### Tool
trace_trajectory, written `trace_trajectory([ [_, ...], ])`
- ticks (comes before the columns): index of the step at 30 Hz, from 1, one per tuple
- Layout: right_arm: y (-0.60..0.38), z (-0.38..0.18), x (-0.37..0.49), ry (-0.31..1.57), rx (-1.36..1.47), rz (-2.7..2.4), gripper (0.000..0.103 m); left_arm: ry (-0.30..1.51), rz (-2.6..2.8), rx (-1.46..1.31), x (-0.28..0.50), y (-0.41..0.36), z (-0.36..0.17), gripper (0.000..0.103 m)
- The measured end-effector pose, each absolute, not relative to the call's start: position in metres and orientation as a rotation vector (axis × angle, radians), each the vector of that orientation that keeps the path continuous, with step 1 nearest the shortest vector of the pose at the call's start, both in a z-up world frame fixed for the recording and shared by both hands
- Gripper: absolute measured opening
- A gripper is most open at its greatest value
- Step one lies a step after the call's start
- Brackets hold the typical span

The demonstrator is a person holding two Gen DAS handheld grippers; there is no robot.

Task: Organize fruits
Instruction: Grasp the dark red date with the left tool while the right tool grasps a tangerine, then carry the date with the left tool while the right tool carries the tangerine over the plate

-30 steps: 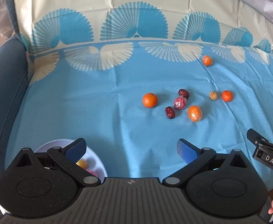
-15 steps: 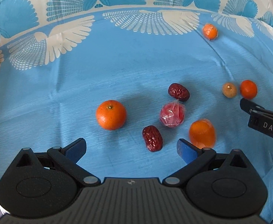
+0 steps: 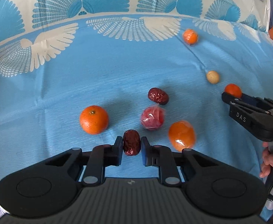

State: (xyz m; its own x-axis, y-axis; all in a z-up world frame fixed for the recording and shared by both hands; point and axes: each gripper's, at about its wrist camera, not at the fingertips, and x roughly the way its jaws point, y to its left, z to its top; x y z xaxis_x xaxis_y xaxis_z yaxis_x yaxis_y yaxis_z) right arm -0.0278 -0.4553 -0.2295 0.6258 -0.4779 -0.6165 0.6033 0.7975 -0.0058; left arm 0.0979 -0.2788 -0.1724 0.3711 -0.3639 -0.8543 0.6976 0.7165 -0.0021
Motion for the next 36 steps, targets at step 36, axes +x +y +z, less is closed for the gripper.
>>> trace_trajectory([
  [36, -0.084, -0.014, -0.262, 0.505, 0.135, -0.028, 0.035, 0.784, -0.358, 0.214, -0.138, 0.097, 0.036, 0.022],
])
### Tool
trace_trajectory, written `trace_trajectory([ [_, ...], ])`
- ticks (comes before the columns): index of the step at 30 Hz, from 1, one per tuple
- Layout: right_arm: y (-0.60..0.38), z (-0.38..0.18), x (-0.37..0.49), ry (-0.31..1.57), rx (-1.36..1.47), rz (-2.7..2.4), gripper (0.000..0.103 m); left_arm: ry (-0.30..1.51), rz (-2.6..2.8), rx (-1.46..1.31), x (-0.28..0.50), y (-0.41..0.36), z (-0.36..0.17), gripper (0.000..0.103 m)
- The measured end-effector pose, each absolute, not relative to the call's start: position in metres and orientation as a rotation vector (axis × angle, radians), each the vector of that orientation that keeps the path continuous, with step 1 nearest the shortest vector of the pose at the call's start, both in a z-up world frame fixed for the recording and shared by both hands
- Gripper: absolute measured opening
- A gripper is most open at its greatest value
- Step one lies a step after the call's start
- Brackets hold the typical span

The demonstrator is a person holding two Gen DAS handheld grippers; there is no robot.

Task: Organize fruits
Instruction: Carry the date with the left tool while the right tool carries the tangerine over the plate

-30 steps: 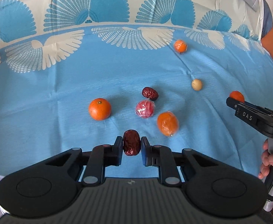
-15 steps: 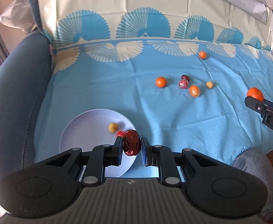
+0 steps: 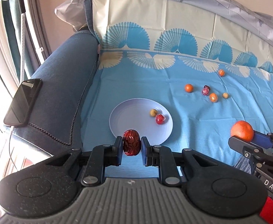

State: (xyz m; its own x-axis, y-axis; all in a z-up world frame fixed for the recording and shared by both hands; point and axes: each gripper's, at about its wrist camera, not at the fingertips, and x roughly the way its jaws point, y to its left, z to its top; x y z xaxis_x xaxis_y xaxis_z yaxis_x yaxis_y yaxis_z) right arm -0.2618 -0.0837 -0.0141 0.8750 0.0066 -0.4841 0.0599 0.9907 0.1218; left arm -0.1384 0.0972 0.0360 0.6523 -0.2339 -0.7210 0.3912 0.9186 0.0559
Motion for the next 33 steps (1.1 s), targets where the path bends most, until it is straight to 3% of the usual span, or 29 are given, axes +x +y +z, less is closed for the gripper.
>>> trace_trajectory([
  [15, -0.062, -0.001, -0.275, 0.469, 0.069, -0.014, 0.035, 0.779, -0.347, 0.181, -0.155, 0.114, 0.041, 0.022],
  [33, -0.062, -0.024, -0.236, 0.582, 0.053, 0.0, 0.035, 0.879, -0.342, 0.178, -0.109, 0.11, 0.01, 0.022],
])
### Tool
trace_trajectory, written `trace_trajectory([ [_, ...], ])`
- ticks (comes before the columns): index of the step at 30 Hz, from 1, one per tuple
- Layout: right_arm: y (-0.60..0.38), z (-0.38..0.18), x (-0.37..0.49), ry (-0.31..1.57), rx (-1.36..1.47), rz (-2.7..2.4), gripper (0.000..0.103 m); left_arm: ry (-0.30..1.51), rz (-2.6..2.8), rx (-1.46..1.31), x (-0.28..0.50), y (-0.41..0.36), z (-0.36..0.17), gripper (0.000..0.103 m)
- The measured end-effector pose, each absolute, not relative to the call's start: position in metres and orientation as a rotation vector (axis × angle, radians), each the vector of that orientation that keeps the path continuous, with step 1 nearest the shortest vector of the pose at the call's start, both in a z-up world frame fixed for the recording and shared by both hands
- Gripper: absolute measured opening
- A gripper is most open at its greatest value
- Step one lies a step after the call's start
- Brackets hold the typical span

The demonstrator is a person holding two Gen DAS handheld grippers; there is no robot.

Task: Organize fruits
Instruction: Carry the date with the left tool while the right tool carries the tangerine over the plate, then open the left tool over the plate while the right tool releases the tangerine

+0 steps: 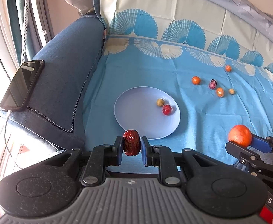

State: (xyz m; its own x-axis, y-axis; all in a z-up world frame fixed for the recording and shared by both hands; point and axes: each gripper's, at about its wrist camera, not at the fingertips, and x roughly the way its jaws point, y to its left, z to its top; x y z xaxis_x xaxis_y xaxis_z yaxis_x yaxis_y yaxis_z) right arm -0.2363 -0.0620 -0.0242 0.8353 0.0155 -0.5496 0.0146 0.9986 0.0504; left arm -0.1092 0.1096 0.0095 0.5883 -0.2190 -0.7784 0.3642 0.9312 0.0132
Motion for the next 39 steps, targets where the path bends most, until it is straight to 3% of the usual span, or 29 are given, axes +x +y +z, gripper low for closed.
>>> trace_trajectory([
  [16, -0.063, -0.059, -0.158, 0.693, 0.074, 0.054, 0.035, 0.97, -0.347, 0.199, -0.022, 0.072, -0.029, 0.022],
  [39, -0.075, -0.142, -0.038, 0.876, 0.107, 0.033, 0.036, 1.092, -0.316, 0.299, 0.092, 0.024, -0.13, 0.022],
])
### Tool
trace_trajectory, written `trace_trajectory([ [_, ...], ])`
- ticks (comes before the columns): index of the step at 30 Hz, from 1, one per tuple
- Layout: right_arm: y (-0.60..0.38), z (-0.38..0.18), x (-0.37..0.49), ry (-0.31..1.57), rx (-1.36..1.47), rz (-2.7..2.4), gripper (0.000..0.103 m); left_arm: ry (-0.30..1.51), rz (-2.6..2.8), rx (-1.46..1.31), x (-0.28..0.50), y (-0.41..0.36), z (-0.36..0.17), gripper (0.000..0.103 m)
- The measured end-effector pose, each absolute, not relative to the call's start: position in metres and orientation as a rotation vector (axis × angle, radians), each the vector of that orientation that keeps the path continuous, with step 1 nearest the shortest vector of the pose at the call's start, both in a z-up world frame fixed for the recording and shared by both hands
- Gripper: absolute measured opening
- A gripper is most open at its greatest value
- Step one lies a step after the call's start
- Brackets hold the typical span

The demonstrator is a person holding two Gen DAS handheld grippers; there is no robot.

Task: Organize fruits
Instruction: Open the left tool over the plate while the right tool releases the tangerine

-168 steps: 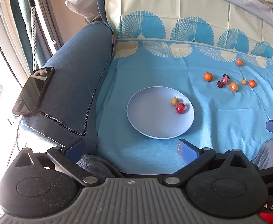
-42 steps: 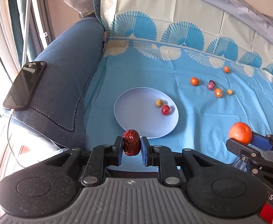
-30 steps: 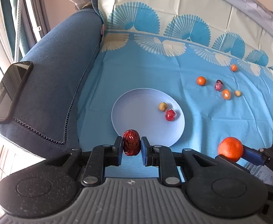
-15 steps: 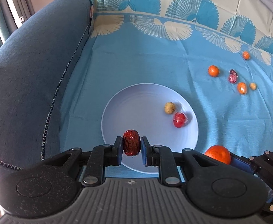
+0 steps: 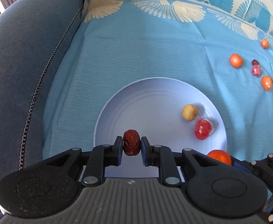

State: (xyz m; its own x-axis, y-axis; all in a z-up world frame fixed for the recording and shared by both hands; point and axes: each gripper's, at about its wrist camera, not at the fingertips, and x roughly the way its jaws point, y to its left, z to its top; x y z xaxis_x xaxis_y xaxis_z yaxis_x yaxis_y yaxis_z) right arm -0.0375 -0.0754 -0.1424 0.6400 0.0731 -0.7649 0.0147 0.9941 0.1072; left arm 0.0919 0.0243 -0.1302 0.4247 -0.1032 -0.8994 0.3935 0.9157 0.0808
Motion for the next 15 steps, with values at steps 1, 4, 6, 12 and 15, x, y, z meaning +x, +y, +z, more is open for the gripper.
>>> trace_trajectory([
  [1, -0.075, -0.144, -0.034, 0.877, 0.105, 0.034, 0.037, 1.081, -0.316, 0.294, 0.094, 0.024, -0.13, 0.029],
  [4, -0.074, -0.145, -0.024, 0.868, 0.113, 0.043, 0.05, 1.032, -0.302, 0.287, 0.098, 0.024, -0.12, 0.103],
  [6, -0.075, -0.138, -0.023, 0.85, 0.12, 0.021, 0.082, 0.946, -0.293, 0.283, 0.092, 0.025, -0.106, 0.103],
  [12, -0.077, -0.118, -0.054, 0.837, 0.131, -0.005, 0.094, 0.972, -0.309, 0.293, 0.074, 0.034, -0.087, 0.103],
  [15, -0.073, -0.108, -0.077, 0.845, 0.129, -0.002, 0.096, 1.005, -0.306, 0.278, 0.054, 0.043, -0.077, 0.103],
])
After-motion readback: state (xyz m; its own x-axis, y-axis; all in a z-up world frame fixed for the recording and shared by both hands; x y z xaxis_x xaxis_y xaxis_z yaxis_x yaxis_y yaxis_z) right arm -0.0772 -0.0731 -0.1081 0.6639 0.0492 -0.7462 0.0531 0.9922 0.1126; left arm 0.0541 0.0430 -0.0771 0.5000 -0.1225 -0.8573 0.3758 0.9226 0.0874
